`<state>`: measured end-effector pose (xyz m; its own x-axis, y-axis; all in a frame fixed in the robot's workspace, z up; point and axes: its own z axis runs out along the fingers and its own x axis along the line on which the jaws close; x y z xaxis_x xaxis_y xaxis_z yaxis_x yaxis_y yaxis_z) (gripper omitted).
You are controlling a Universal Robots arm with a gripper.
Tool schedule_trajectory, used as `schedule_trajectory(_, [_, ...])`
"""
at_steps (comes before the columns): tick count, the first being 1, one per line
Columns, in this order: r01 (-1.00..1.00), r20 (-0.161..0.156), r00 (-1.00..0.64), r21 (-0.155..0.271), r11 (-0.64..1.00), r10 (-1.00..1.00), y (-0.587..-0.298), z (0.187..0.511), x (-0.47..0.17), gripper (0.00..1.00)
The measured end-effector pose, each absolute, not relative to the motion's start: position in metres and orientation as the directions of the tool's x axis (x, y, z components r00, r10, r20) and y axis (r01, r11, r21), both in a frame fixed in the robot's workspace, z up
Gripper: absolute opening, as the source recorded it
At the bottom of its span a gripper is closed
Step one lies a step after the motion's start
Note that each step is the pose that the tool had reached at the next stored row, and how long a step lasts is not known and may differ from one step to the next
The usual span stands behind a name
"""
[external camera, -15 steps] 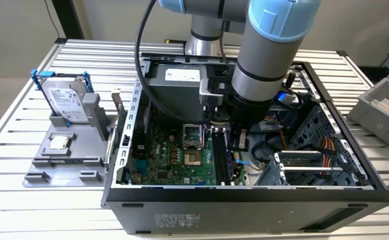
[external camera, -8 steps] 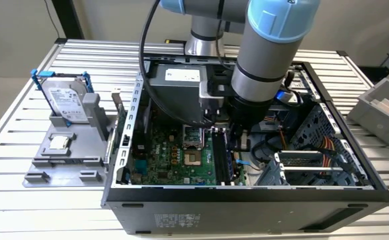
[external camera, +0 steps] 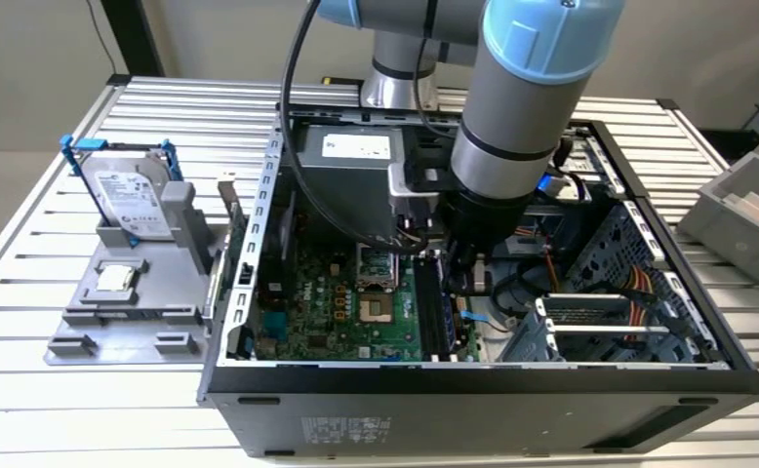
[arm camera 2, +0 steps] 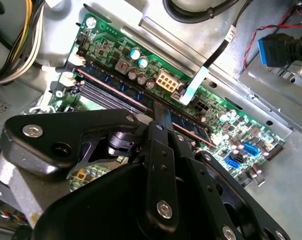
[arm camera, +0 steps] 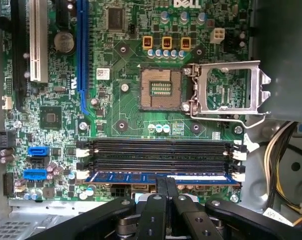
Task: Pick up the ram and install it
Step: 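Press down the ram until it locks into place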
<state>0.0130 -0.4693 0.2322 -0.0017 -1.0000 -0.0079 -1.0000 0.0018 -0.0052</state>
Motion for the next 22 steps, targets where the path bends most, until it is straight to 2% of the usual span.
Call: schedule_trajectory(22, [-1.0,-0.008,-0.004,-0.004,0.004,-1.0,-0.4723,0.2313,0.0129,0.0])
